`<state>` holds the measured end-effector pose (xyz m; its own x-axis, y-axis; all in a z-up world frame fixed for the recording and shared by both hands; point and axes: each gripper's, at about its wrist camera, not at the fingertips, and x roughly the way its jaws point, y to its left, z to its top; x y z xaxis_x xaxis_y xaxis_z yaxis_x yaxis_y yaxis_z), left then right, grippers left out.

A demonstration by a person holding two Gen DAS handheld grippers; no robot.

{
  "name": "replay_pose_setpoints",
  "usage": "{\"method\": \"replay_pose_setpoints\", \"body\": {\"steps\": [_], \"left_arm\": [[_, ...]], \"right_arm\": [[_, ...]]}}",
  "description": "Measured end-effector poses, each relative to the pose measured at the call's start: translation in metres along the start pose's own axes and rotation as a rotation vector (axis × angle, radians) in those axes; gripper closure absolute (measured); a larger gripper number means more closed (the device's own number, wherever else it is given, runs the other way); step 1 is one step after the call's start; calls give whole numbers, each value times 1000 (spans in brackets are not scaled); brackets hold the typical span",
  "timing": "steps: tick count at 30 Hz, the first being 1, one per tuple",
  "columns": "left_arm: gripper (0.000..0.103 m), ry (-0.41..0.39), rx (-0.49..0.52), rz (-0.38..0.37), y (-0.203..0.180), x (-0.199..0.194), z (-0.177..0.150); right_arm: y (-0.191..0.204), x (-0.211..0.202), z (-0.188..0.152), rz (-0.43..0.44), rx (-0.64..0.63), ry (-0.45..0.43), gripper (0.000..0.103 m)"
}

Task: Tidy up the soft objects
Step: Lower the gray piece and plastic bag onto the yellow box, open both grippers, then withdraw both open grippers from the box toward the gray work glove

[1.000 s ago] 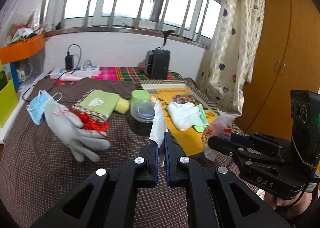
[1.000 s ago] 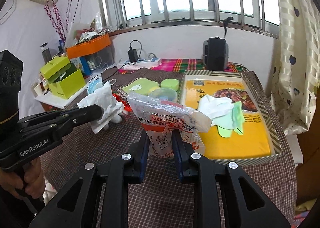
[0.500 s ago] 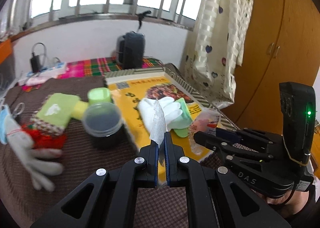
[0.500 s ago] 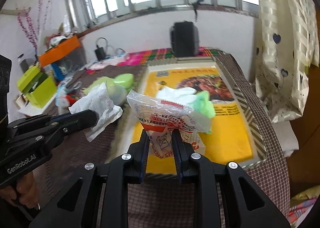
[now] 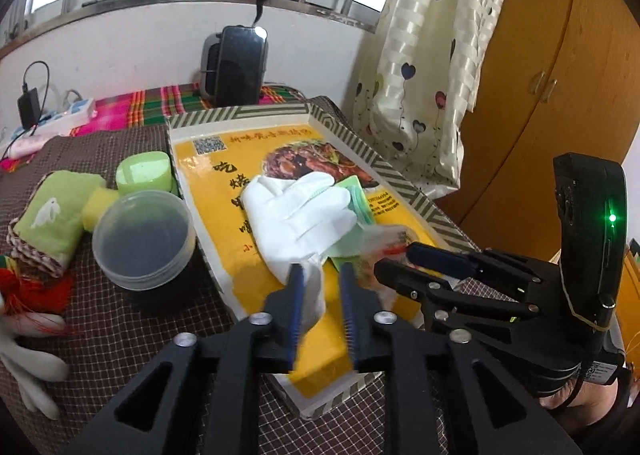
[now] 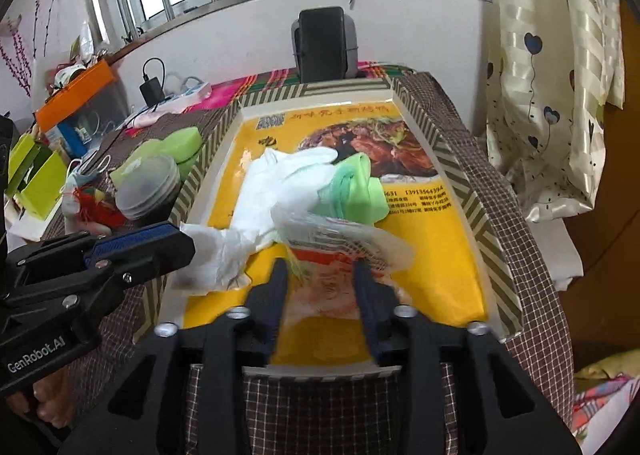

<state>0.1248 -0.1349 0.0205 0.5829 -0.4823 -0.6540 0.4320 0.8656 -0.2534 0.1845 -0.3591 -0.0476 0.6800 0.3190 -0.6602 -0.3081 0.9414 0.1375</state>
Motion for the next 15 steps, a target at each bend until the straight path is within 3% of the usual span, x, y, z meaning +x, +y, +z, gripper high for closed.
{"method": "replay_pose_setpoints", "body": {"steps": [15], "left_arm": [[82,-53,-35,68,17,-41,-9]], "right_arm": [[34,-29,4,41,-59,-65,60]]}}
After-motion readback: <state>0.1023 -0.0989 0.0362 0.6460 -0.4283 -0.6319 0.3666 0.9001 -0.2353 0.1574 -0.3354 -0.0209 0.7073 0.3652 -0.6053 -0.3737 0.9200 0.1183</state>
